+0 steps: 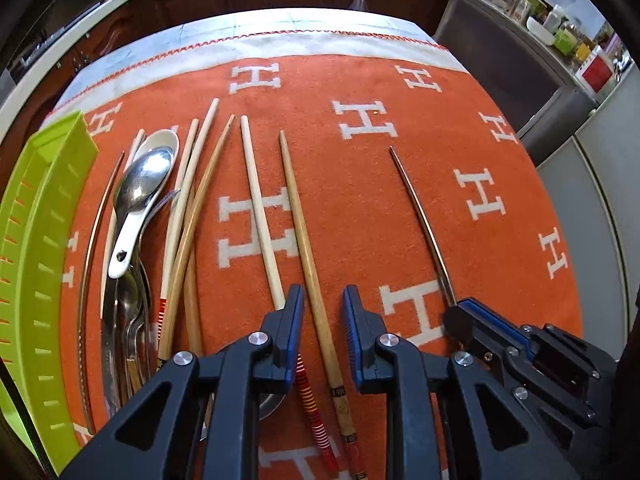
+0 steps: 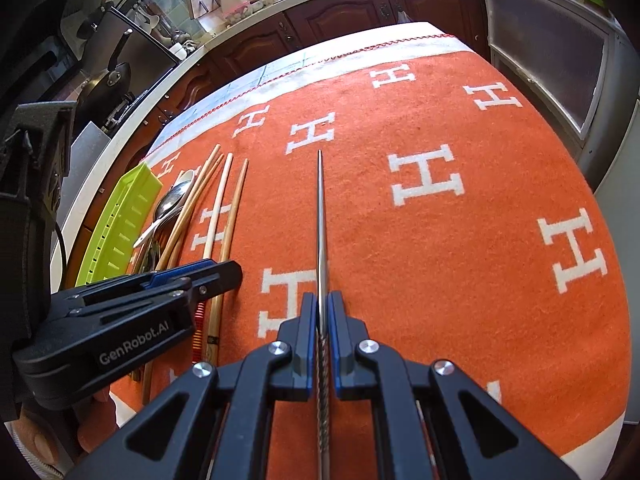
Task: Organize utensils
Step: 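Close the right tool on the steel chopstick while the left tool grasps the wooden chopstick, then carry both chopsticks over the green tray and open both tools to drop them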
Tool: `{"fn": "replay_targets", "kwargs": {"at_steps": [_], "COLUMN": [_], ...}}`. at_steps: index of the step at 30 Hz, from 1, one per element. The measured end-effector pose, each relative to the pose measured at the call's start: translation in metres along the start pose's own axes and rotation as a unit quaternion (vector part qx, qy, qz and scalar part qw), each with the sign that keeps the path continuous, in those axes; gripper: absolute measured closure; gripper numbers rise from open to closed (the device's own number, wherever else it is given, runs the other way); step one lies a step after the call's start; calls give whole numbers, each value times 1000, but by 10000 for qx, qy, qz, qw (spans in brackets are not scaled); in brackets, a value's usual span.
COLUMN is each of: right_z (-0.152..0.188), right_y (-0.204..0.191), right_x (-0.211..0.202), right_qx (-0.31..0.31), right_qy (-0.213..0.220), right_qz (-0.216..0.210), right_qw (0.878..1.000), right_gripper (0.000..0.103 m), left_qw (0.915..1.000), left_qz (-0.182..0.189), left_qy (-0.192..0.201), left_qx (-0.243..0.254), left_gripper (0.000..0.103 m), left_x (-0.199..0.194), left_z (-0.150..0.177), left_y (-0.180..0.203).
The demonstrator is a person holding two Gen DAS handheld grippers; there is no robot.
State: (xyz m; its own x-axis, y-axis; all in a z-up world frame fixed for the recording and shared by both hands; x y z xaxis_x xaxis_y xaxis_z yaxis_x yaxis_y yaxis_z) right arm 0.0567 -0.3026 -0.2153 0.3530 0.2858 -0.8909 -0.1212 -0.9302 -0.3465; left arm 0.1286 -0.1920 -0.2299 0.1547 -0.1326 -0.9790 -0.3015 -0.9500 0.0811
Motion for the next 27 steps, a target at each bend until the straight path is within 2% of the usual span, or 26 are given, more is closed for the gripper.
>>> {"fn": "replay_targets", "kwargs": {"at_steps": [3,7,9,12,14,16,19,24,27], "right_z": [0,2,3,6,7,7,5,-1,-6], "right_y": [0,0,-2,-7,-11,-12,-8,-4,-16], "right_x": [0,-1,-1,-1,-1,-1,-2,-17,-31], "right_qx": [-2,-33,-120,-308,-441,-509,-362,-6,57], "right_qy": [11,73,138,237,274,275,197,195,235], "right_qz": [9,61,133,328,514,601,401,27,-302], "right_qw": [10000,9999,9997,9987,9973,9965,9983,9998,9993], "right_gripper": [96,96,96,96,96,96,97,97,97], "left_qw": [9997,9992,9988,9975,9956,9966,9970,9943,9922], "left_qz": [-218,-245,-246,-230,-409,-234,-74,249,210], "left_qy": [90,315,421,668,801,728,745,1040,1227], "left_qx": [92,92,37,68,259,290,207,36,-88], "left_gripper": [84,84,96,98,99,99,99,99,99], "left_x": [2,2,1,1,0,-2,-14,-63,-96], "left_z": [0,-1,-2,1,7,10,12,13,17], "left_y": [6,7,2,-1,4,6,0,-29,-56]}}
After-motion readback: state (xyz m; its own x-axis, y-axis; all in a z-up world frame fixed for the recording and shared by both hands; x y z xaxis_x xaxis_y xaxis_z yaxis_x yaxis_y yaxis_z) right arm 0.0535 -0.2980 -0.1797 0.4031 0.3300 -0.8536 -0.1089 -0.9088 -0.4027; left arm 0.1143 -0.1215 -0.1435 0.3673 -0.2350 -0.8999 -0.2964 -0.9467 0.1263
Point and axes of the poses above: each gripper's, at about its wrist camera, not at the fingertips, and x roughly the way its jaws point, y to its right, z to its underside, the point moved 5 cm from there along x, roughly the way its jaws point, and after that the axes turned 10 degrees about -y, right-handed, at the moved point
